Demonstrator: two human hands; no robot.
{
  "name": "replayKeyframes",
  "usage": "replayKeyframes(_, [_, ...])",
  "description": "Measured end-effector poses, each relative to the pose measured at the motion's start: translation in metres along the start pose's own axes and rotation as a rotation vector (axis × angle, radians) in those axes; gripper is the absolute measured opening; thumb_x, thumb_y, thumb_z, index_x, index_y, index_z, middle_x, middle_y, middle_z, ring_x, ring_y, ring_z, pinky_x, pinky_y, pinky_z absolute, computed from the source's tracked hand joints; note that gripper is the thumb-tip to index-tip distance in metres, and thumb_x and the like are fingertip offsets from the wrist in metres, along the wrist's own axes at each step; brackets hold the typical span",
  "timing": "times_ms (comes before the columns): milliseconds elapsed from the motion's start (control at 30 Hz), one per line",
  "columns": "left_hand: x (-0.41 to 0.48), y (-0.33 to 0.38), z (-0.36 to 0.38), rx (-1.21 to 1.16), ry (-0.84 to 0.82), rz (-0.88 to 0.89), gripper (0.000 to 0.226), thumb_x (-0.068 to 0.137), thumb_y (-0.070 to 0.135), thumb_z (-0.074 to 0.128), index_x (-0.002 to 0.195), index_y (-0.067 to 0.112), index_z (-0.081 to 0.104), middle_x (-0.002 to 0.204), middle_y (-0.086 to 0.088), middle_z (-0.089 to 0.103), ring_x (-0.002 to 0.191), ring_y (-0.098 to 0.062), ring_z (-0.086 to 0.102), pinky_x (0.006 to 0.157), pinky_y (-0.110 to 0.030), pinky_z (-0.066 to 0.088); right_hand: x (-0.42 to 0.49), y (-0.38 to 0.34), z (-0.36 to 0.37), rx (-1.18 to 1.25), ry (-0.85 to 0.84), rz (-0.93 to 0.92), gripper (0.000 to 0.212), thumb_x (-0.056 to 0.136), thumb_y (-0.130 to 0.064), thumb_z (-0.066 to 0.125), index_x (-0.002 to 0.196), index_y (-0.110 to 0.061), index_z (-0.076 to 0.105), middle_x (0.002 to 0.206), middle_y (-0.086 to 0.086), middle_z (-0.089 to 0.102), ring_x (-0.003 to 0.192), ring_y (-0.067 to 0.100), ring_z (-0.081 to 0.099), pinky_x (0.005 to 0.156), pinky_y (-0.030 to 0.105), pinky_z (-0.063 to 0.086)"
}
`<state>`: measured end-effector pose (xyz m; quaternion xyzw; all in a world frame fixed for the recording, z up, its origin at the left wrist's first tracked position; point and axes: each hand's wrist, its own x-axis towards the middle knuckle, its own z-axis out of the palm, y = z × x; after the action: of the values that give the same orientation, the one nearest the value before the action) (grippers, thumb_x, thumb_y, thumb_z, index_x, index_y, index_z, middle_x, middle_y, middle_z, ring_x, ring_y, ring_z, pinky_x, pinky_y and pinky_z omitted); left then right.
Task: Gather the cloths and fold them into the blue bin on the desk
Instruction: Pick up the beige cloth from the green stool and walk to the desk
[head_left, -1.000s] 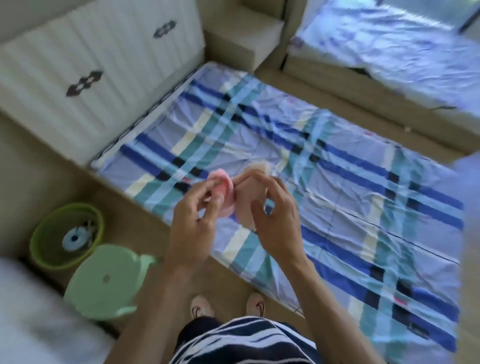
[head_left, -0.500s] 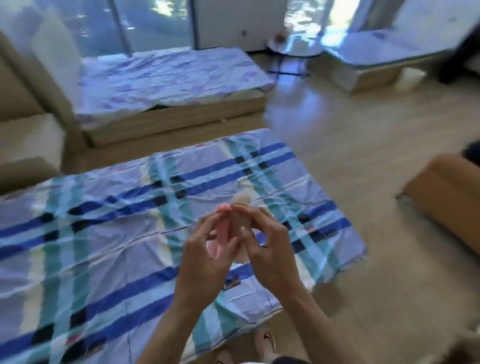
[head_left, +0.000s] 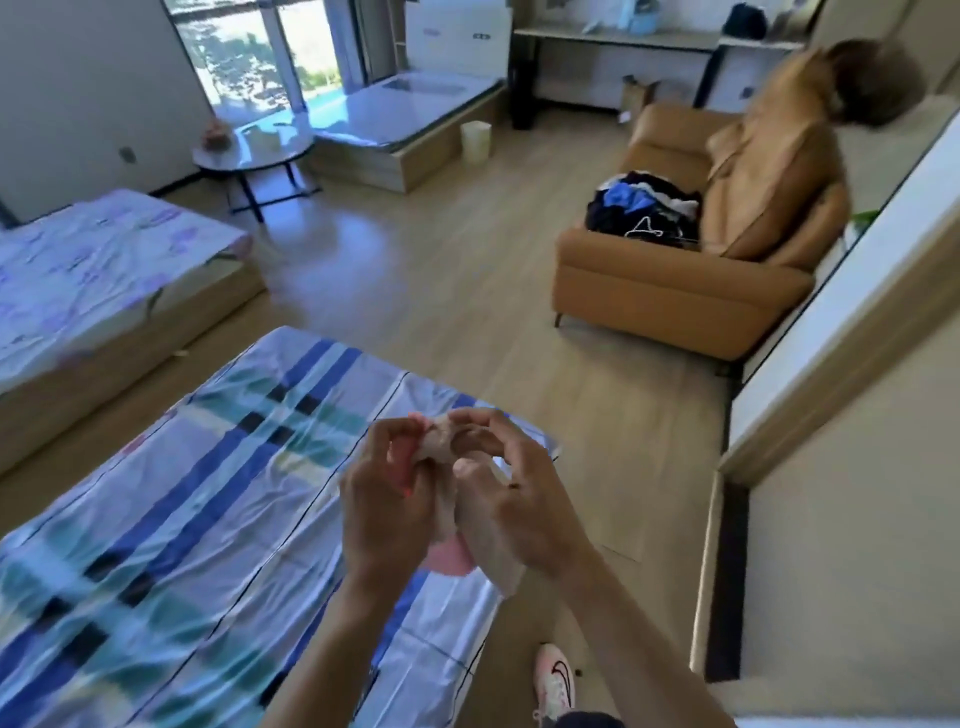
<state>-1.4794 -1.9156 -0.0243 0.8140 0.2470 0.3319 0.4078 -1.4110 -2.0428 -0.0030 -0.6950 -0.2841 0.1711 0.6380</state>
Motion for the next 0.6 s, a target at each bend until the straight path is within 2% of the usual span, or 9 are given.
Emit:
replayKeyframes(67, [0.015, 0.011, 0.028, -0.054, -0.010, -0.030, 0.033, 0.080, 0.007, 0.071, 0.101, 0.029, 0.058, 0.086, 0.016, 0.071, 0.078, -0.008, 0.067, 0.069, -0.034, 0.053, 0.017, 0.006, -0.031, 0.026, 0.009, 0.015, 0.035, 0.090, -0.008, 0.054, 0.118, -0.026, 0.063, 0.108, -0.008, 0.074, 0.111, 0.007, 0.067, 0.094, 0.017, 0.049])
replayKeyframes(133, [0.029, 0.020, 0.055, -0.097, 0.001, -0.063, 0.037, 0.080, 0.012, 0.072, 0.103, 0.033, 0.054, 0.089, 0.018, 0.070, 0.079, -0.004, 0.068, 0.067, -0.036, 0.055, 0.035, 0.013, -0.063, 0.044, 0.040, 0.028, 0.032, 0.091, -0.008, 0.056, 0.118, -0.024, 0.064, 0.107, -0.008, 0.075, 0.110, 0.005, 0.068, 0.090, 0.013, 0.048])
replayKeyframes(167, [0.036, 0.024, 0.069, -0.114, 0.008, -0.086, 0.041, 0.079, 0.012, 0.073, 0.105, 0.035, 0.052, 0.089, 0.020, 0.071, 0.080, -0.003, 0.069, 0.067, -0.035, 0.055, 0.044, 0.018, -0.079, 0.041, 0.063, 0.031, 0.030, 0.091, -0.009, 0.057, 0.116, -0.023, 0.065, 0.106, -0.008, 0.076, 0.109, 0.005, 0.068, 0.089, 0.013, 0.048])
replayKeyframes(233, [0.052, 0.030, 0.095, -0.132, 0.009, -0.131, 0.047, 0.078, 0.011, 0.075, 0.110, 0.039, 0.053, 0.090, 0.023, 0.071, 0.081, 0.000, 0.069, 0.069, -0.030, 0.054, 0.061, 0.030, -0.111, 0.020, 0.127, 0.035, 0.027, 0.091, -0.011, 0.059, 0.113, -0.024, 0.066, 0.105, -0.008, 0.076, 0.107, 0.007, 0.069, 0.093, 0.022, 0.052])
replayKeyframes(300, [0.069, 0.037, 0.122, -0.132, 0.005, -0.149, 0.044, 0.078, 0.012, 0.074, 0.109, 0.040, 0.060, 0.091, 0.025, 0.071, 0.082, 0.001, 0.069, 0.070, -0.027, 0.054, 0.079, 0.042, -0.146, -0.024, 0.200, 0.039, 0.027, 0.092, -0.011, 0.060, 0.114, -0.024, 0.067, 0.112, -0.010, 0.074, 0.113, 0.007, 0.066, 0.098, 0.029, 0.051])
replayKeyframes(433, [0.105, 0.056, 0.177, -0.103, -0.042, -0.123, 0.030, 0.073, 0.015, 0.069, 0.094, 0.037, 0.071, 0.081, 0.021, 0.072, 0.076, 0.002, 0.067, 0.067, -0.022, 0.052, 0.117, 0.062, -0.216, -0.159, 0.286, 0.058, 0.040, 0.096, -0.017, 0.063, 0.134, -0.027, 0.059, 0.134, -0.014, 0.063, 0.128, -0.002, 0.054, 0.102, 0.016, 0.043])
replayKeyframes(533, [0.136, 0.073, 0.218, -0.104, -0.040, -0.117, 0.030, 0.072, 0.022, 0.068, 0.085, 0.048, 0.071, 0.080, 0.026, 0.072, 0.075, 0.007, 0.067, 0.062, -0.003, 0.045, 0.151, 0.068, -0.259, -0.212, 0.322, 0.075, 0.047, 0.096, -0.019, 0.063, 0.142, -0.024, 0.053, 0.143, -0.011, 0.056, 0.133, -0.001, 0.049, 0.114, 0.027, 0.039])
replayKeyframes(600, [0.160, 0.079, 0.247, -0.127, -0.039, -0.139, 0.029, 0.074, 0.023, 0.069, 0.085, 0.050, 0.072, 0.081, 0.024, 0.073, 0.076, 0.006, 0.068, 0.062, -0.005, 0.047, 0.177, 0.071, -0.281, -0.232, 0.344, 0.080, 0.050, 0.096, -0.022, 0.063, 0.144, -0.025, 0.050, 0.146, -0.011, 0.053, 0.134, 0.001, 0.047, 0.114, 0.032, 0.040])
